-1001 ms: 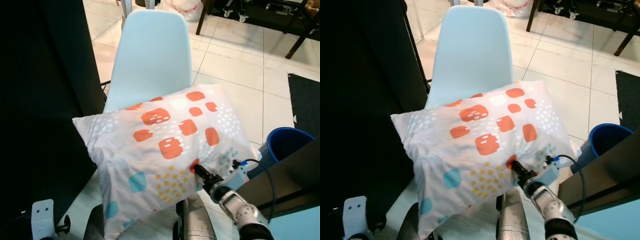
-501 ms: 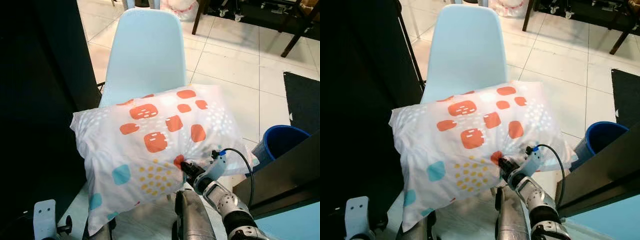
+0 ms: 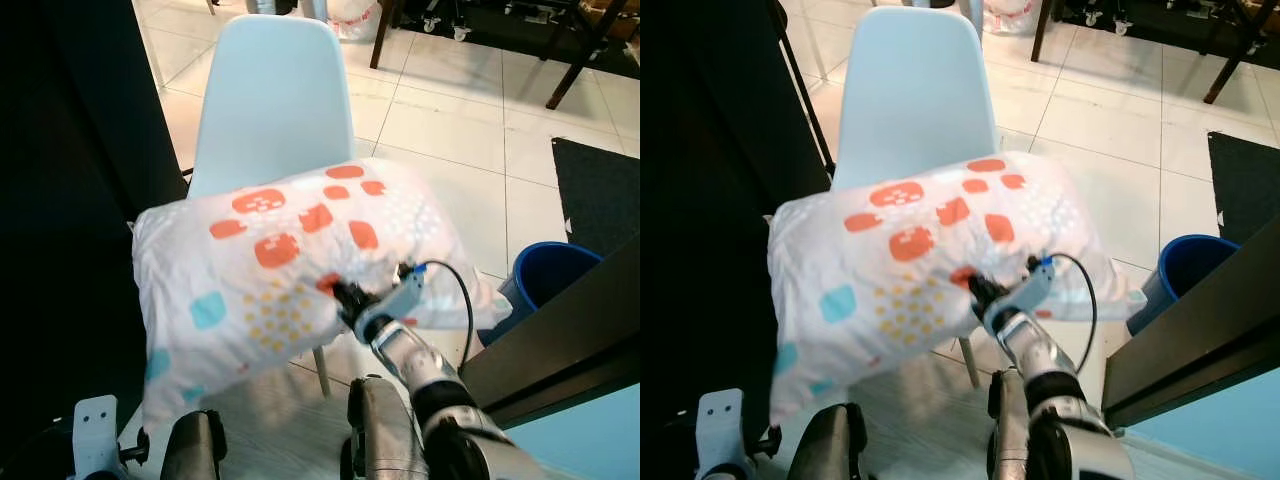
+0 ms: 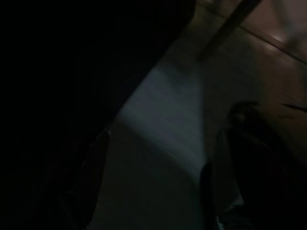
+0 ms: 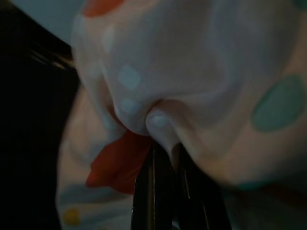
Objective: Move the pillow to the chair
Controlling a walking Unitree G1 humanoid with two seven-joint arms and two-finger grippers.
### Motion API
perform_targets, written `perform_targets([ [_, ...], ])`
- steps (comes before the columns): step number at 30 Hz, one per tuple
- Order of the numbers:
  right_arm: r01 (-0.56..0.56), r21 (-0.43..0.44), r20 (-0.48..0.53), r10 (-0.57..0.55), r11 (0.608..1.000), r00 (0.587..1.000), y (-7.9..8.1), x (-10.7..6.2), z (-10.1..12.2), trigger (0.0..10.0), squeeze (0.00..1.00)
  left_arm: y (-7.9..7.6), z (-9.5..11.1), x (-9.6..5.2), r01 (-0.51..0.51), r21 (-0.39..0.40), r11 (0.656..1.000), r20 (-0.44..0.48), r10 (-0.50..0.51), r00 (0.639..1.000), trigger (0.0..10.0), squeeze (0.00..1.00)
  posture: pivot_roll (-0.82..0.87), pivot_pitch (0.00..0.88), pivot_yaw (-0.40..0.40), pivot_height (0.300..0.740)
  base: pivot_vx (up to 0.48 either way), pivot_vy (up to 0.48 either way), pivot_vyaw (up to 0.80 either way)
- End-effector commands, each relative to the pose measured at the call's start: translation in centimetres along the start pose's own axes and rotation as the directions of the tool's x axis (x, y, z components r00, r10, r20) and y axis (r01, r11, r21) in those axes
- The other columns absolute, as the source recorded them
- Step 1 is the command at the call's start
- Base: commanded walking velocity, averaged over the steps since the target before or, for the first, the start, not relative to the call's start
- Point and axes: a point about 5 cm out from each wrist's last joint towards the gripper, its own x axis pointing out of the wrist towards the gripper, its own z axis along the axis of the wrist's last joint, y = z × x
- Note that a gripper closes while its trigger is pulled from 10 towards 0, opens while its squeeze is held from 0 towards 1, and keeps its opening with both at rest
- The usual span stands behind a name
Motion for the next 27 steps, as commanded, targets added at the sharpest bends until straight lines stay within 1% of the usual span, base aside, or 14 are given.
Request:
perform_targets([
  [1, -0.108, 0.013, 0.071, 0.106, 0.994, 0.992, 2.6, 0.9, 1.3, 0.0, 0.0, -0.3, -0.9, -0.4, 0.007, 0.004, 1.0, -0.026, -0.007, 1.0, 10.0, 0.0, 0.04, 0.191, -0.066, 0.587, 0.0, 0.0, 0.0],
  [5, -0.241, 0.043, 0.109, 0.236, 0.969, 0.966, 6.4, 2.2, 1.9, 0.0, 0.0, -0.8, -0.7, -0.3, 0.016, 0.001, 1.0, -0.02, -0.016, 1.0, 10.0, 0.0, 0.04, 0.191, -0.067, 0.587, 0.0, 0.0, 0.0],
  [9, -0.281, 0.04, 0.089, 0.277, 0.959, 0.957, 7.6, 2.7, 1.0, 0.0, 0.0, -1.0, -0.7, -0.3, 0.021, -0.001, 1.0, -0.02, -0.021, 1.0, 10.0, 0.0, 0.05, 0.189, -0.069, 0.587, 0.0, 0.0, 0.0],
  [11, -0.186, -0.182, -0.081, 0.174, 0.966, 0.981, 5.9, 2.6, -2.8, 0.0, 0.0, -1.3, -0.8, -0.3, 0.026, -0.003, 1.0, -0.021, -0.026, 0.999, 10.0, 0.0, 0.05, 0.186, -0.073, 0.587, 0.0, 0.0, 0.0],
  [12, -0.186, -0.182, -0.081, 0.174, 0.966, 0.981, 5.9, 2.6, -2.8, 0.0, 0.0, -1.3, -0.8, -0.3, 0.026, -0.003, 1.0, -0.021, -0.026, 0.999, 10.0, 0.0, 0.05, 0.186, -0.073, 0.587, 0.0, 0.0, 0.0],
  [14, -0.085, -0.351, -0.224, 0.004, 0.933, 0.975, 2.5, 1.3, -6.6, 0.0, 0.0, -1.5, -0.9, -0.3, 0.028, -0.006, 1.0, -0.023, -0.028, 0.999, 10.0, 0.0, 0.05, 0.186, -0.073, 0.587, 0.0, 0.0, 0.0],
  [15, -0.085, -0.351, -0.224, 0.004, 0.933, 0.975, 2.5, 1.3, -6.6, 0.0, 0.0, -1.5, -0.9, -0.3, 0.028, -0.006, 1.0, -0.023, -0.028, 0.999, 10.0, 0.0, 0.05, 0.186, -0.073, 0.587, 0.0, 0.0, 0.0],
  [17, -0.047, -0.497, -0.343, -0.147, 0.867, 0.928, -0.3, -0.3, -9.1, 0.7, 0.0, -1.5, -1.0, -0.4, 0.028, -0.008, 1.0, -0.026, -0.028, 0.999, 10.0, 0.0, 0.05, 0.191, -0.074, 0.587, 0.0, 0.0, 0.0],
  [18, -0.047, -0.497, -0.343, -0.147, 0.867, 0.928, -0.3, -0.3, -9.1, 0.7, 0.0, -1.5, -1.0, -0.4, 0.028, -0.008, 1.0, -0.026, -0.028, 0.999, 10.0, 0.0, 0.05, 0.191, -0.074, 0.587, 0.0, 0.0, 0.0],
  [19, -0.066, -0.558, -0.389, -0.19, 0.827, 0.902, -1.1, -0.9, -10.0, 10.0, 0.0, -1.5, -1.1, -0.5, 0.028, -0.009, 1.0, -0.027, -0.028, 0.999, 10.0, 0.0, 0.05, 0.191, -0.074, 0.587, 0.0, 0.0, 0.0],
  [21, -0.11, -0.61, -0.459, -0.237, 0.785, 0.856, -2.1, -1.7, -11.1, 10.0, 0.0, -1.6, -1.2, -0.5, 0.03, -0.007, 1.0, -0.029, -0.03, 0.999, 10.0, 0.0, 0.05, 0.194, -0.078, 0.587, 0.0, 0.0, 0.0],
  [25, -0.125, -0.606, -0.459, -0.217, 0.785, 0.861, -1.9, -1.6, -10.9, 10.0, 0.05, -1.6, -1.2, -0.5, 0.031, -0.006, 1.0, -0.03, -0.031, 0.999, 10.0, 0.0, 0.05, 0.193, -0.08, 0.587, 0.0, 0.0, 0.0],
  [26, -0.133, -0.596, -0.453, -0.195, 0.792, 0.87, -1.7, -1.5, -10.6, 10.0, 0.8, -1.6, -1.2, -0.5, 0.031, -0.006, 0.999, -0.03, -0.032, 0.999, 10.0, 0.0, 0.05, 0.188, -0.083, 0.587, 0.0, 0.0, 0.0],
  [27, -0.145, -0.588, -0.453, -0.175, 0.796, 0.874, -1.5, -1.3, -10.4, 10.0, 1.0, -1.7, -1.2, -0.5, 0.032, -0.006, 0.999, -0.029, -0.032, 0.999, 10.0, 0.0, 0.05, 0.188, -0.083, 0.587, 0.0, 0.0, 0.0],
])
